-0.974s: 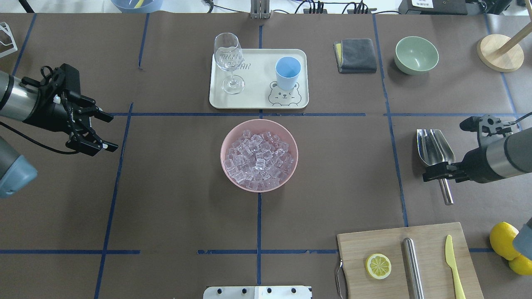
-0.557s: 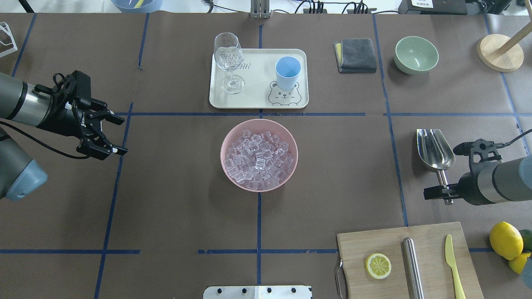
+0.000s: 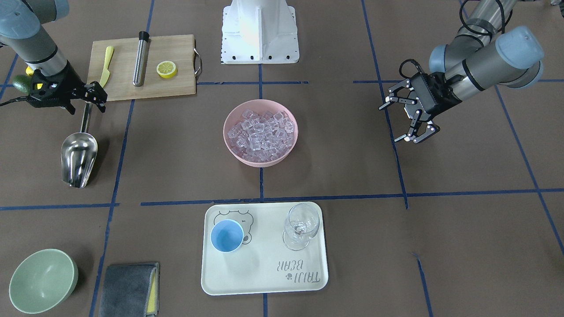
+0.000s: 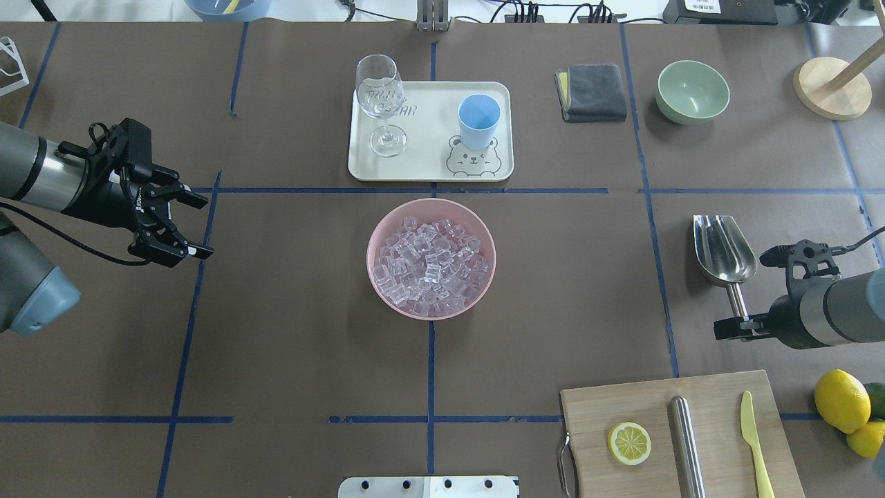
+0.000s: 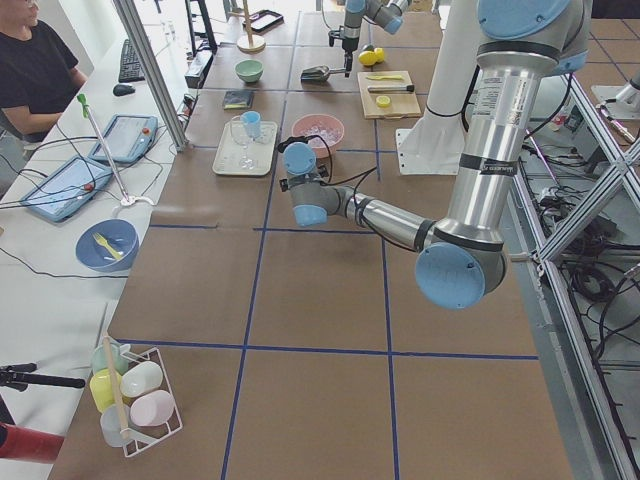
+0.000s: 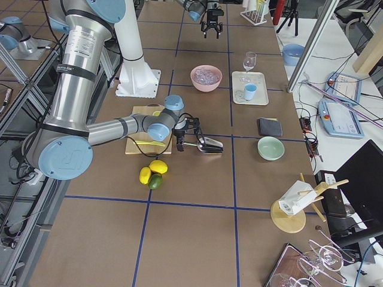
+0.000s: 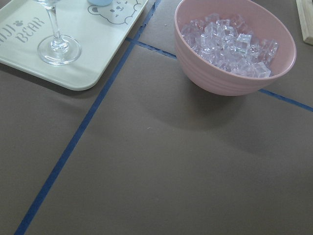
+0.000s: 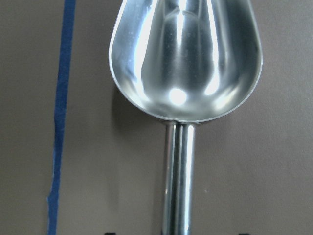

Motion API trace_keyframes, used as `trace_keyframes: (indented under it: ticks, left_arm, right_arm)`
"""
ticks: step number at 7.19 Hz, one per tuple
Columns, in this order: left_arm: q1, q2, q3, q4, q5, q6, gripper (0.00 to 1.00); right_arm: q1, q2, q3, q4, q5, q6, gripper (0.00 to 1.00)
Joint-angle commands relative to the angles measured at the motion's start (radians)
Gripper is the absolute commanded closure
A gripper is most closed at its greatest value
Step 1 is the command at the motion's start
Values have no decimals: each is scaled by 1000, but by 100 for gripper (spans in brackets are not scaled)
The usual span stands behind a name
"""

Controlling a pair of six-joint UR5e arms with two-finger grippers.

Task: Put ice in cup with scoop
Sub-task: 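Lower the right gripper onto the metal scoop handle and close it, then carry the scoop over the pink bowl while the left gripper hovers nearby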

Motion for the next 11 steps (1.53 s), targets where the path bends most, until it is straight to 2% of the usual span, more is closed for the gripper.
trace_keyframes:
  ticks: [1,2,3,4,6,8,9,10,11]
  left_arm:
    - [0,-1,4,1,0,1,0]
    - [0,-1,4,1,0,1,0]
    - [0,-1,6,1,2,1,0]
    - [0,-1,6,1,0,1,0]
    - [2,-5,6,1,0,3,0]
    - [18,-60,45,1,6,3,0]
    - [64,-100,52,1,73,3,0]
    - [119,-120,55,-2,174,1,0]
    - [170,-134,61,-2,187,3,0]
  right_arm:
    - [-2,37,-32,0,1,-2,41]
    - [-2,40,-33,0,-3,-2,65]
    - [-2,40,-35,0,-4,1,74]
    - [2,42,-23,1,-2,-1,99]
    - [7,37,15,1,6,-30,100]
    - [6,37,121,0,7,-102,100]
    - [7,43,162,0,18,-103,100]
    - [37,53,183,-5,104,-122,100]
    - [92,88,186,-6,178,-181,100]
